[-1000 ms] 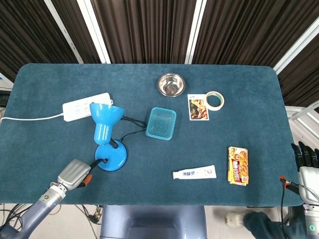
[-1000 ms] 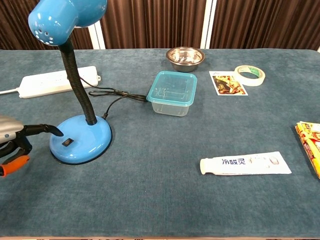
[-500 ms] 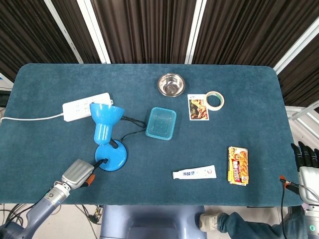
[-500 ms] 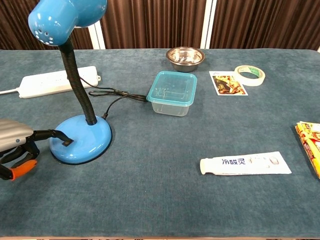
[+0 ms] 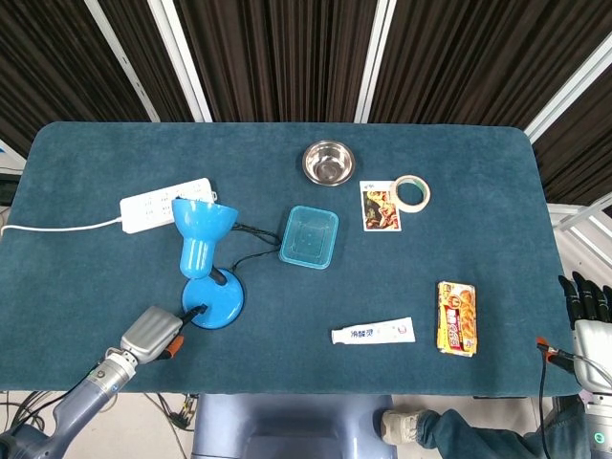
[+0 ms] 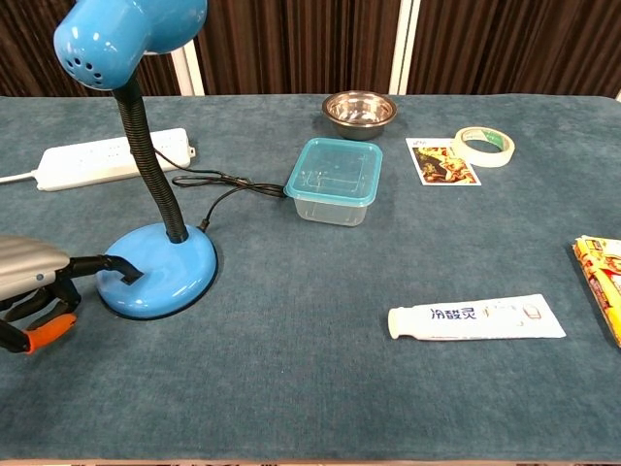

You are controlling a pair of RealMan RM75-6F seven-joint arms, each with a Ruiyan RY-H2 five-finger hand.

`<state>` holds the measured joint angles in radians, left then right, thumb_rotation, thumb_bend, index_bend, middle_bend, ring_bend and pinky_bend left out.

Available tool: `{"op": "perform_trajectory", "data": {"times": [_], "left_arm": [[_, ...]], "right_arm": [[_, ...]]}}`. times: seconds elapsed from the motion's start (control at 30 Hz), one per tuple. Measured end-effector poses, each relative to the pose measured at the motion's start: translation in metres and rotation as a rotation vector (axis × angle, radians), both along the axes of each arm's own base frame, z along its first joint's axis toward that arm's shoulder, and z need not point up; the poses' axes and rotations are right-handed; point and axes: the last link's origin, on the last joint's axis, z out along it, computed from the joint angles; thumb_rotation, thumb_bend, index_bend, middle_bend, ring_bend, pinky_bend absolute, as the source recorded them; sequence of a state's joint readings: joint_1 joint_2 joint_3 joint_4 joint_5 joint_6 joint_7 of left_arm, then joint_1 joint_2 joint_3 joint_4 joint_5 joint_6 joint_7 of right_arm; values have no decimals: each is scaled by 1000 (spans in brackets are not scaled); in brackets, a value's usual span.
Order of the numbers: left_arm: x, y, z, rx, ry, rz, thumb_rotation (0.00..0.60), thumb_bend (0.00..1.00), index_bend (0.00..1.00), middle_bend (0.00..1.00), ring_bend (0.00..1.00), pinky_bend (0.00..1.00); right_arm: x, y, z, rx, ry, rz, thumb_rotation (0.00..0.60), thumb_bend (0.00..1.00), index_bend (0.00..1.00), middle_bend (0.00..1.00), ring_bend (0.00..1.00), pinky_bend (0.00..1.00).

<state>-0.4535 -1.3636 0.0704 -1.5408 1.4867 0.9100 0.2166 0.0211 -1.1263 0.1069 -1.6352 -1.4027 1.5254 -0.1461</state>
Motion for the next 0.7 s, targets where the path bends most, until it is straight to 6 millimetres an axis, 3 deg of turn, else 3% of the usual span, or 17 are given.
{"op": "perform_trajectory", "data": {"times": [0.1,0.23,0.3,0.47,0.7], "left_arm": [[2,3,4,28,-12,-2,600,534,161,624,650,774],[4,10,18,118,-49,-4,600,405,167,521,509,635],[4,14,30,190,-70,-4,600,313,177,469,425,553],[-3,6,66,382,-124,32,600,192,180,295,184,305],[-26,-15,119,645,-110,124,600,162,182,245,126,248]], "right_arm": [[0,0,0,0,0,0,600,262,28,46,50,0],[0,0,0,-2,2,1,600,263,28,46,49,0],[0,0,0,-2,1,0,600,263,28,46,49,0],[1,1,-1,2,2,1,600,263,28,46,49,0],[1,1,-1,4,4,-1,600,263,28,46,49,0]]}}
